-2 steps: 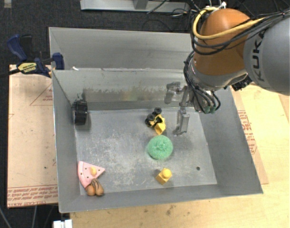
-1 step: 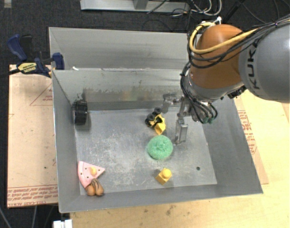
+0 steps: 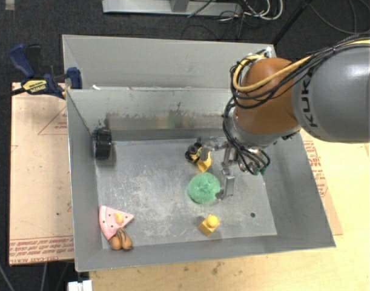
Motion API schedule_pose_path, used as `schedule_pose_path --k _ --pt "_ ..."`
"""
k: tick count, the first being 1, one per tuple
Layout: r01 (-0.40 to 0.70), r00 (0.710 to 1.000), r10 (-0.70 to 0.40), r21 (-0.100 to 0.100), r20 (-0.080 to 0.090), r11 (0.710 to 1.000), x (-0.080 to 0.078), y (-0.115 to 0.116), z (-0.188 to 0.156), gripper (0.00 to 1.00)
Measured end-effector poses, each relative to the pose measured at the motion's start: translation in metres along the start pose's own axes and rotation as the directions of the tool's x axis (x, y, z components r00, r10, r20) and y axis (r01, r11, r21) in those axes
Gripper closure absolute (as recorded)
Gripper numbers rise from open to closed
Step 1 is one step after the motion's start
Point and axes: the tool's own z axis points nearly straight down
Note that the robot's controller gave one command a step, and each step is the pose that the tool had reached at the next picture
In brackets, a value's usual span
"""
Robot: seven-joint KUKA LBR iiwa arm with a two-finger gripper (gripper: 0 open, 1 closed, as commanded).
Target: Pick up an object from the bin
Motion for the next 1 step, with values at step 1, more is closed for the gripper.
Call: schedule_pose_path --k 1 --pt "-0.010 1.000 0.010 -0.002 -0.009 1.000 0.0423 -0.0016 0.0275 0.00"
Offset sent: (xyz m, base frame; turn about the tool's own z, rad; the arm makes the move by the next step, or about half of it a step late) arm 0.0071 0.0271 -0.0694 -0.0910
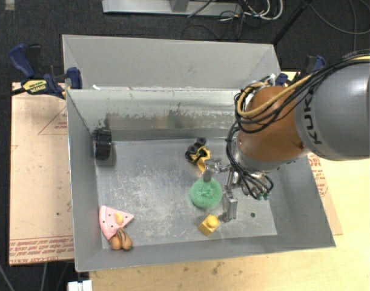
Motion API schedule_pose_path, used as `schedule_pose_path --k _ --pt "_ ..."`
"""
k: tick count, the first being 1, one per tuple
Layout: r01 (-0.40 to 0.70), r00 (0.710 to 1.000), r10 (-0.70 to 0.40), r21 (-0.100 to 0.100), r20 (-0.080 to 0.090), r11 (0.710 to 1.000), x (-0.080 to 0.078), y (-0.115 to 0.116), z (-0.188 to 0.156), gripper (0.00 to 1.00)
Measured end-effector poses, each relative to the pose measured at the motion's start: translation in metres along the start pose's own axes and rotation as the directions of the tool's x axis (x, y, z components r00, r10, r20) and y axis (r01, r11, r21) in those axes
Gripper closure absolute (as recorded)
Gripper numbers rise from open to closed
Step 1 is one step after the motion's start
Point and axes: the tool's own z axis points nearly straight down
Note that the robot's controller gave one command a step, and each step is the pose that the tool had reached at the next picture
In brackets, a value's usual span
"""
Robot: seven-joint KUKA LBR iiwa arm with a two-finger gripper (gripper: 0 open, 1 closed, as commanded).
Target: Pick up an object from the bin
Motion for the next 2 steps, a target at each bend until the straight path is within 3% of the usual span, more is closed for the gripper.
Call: schedule_pose_path --k 1,2 --pt "0.100 0.995 -0.100 0.001 0.008 0.995 -0.0540 0.0288 0.0415 1.00" --pt "0.099 0.995 -0.099 0.001 0.007 0.995 -0.0540 0.0286 0.0415 1.00"
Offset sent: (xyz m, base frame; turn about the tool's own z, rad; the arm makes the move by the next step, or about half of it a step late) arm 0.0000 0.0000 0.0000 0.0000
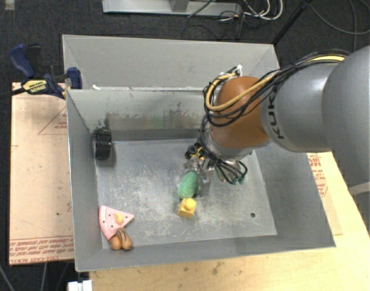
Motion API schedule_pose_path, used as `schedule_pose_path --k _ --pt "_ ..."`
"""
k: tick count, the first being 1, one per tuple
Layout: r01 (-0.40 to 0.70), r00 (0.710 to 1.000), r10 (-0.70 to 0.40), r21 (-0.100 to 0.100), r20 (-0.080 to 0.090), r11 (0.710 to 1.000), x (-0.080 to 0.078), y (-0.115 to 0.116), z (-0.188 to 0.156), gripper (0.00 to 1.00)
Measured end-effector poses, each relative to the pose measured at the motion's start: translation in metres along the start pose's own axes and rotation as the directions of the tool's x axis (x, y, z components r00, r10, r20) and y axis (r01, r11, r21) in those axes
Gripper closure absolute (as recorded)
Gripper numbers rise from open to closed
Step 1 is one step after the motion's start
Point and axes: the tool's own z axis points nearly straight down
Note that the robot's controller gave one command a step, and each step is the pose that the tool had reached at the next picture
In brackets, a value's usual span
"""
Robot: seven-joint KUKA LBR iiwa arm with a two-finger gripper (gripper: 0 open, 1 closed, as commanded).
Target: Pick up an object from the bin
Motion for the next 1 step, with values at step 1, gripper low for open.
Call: schedule_pose_path --k 1 --pt "0.000 1.000 0.000 0.000 0.000 1.000 0.0000 -0.0001 0.0000 1.00"
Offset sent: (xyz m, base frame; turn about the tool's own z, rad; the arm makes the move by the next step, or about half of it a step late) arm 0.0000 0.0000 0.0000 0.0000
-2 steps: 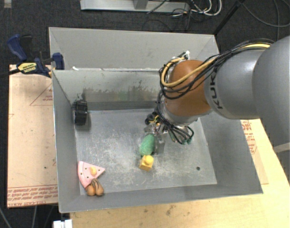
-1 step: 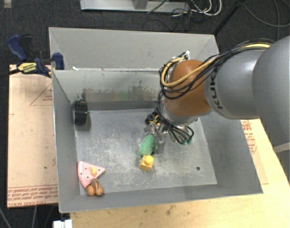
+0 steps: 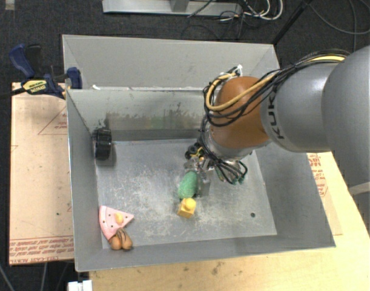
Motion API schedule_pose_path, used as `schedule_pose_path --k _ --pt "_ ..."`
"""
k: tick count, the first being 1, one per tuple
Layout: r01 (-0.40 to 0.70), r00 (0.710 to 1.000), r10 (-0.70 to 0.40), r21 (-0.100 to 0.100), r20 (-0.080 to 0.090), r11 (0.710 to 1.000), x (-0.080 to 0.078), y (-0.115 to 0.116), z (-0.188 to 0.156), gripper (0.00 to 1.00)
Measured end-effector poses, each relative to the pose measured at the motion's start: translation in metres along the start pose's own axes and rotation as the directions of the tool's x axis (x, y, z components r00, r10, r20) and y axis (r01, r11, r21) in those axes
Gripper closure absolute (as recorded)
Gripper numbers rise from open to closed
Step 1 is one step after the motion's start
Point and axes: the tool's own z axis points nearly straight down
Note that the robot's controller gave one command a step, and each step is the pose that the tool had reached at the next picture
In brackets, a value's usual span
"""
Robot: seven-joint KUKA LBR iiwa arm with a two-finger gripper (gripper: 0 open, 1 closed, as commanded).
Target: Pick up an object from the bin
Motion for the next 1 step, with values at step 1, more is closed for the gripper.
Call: schedule_pose_path --k 1 --pt "0.000 1.000 0.000 0.000 0.000 1.000 0.0000 -0.0001 0.0000 1.00"
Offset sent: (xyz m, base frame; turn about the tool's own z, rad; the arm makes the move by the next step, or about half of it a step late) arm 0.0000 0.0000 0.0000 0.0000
